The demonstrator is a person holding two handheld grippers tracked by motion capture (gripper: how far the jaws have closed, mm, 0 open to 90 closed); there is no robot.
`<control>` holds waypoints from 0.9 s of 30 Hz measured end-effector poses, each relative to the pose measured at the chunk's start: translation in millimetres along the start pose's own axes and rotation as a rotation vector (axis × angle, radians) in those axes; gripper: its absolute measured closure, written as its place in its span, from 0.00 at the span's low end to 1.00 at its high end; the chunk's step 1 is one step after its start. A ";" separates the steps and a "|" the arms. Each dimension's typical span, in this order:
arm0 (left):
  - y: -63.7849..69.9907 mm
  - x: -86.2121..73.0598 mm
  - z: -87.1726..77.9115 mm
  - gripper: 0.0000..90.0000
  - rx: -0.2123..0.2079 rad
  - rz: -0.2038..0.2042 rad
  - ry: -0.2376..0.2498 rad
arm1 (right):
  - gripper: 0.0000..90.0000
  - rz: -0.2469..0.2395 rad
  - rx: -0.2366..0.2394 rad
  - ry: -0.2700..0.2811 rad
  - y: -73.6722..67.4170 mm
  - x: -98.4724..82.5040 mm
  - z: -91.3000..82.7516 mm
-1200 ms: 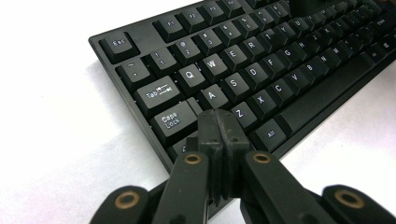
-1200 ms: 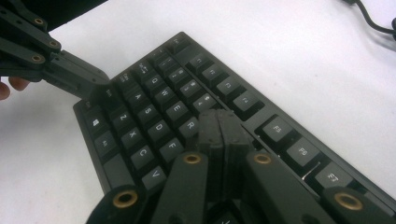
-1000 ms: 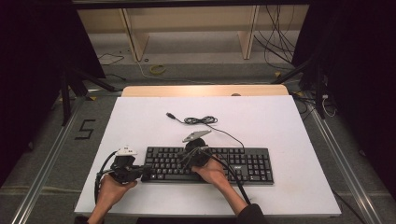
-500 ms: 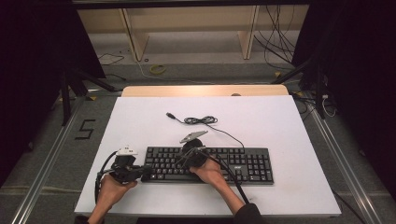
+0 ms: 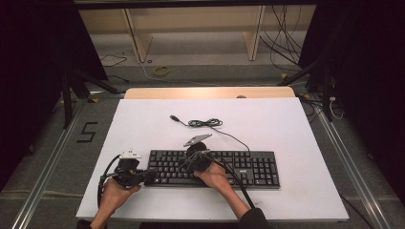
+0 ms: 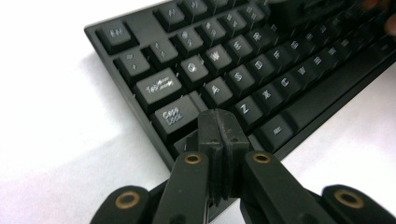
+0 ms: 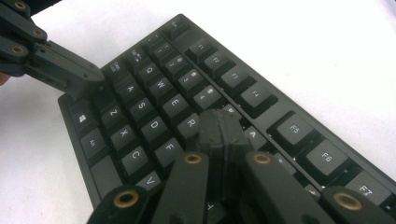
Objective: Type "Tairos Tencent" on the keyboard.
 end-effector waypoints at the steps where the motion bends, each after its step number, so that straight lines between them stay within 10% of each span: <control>1: -0.4 0.2 -0.1 0.99 -0.002 -0.005 -0.003 | 1.00 -0.001 -0.001 -0.003 0.0 -0.3 0.6; 27: 4.6 4.3 -6.4 0.88 -0.015 -0.003 0.060 | 0.89 0.047 0.022 0.063 6.2 -0.6 -16.7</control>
Point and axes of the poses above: each handheld gripper's, and its own axes: z roughly forward along the jaws, x roughly out of its top, y roughly to its right, the point moved 1 cm from there along z, roughly forward along the jaws, and after that the axes turned 5 degrees about -z, right-handed, at the moved point
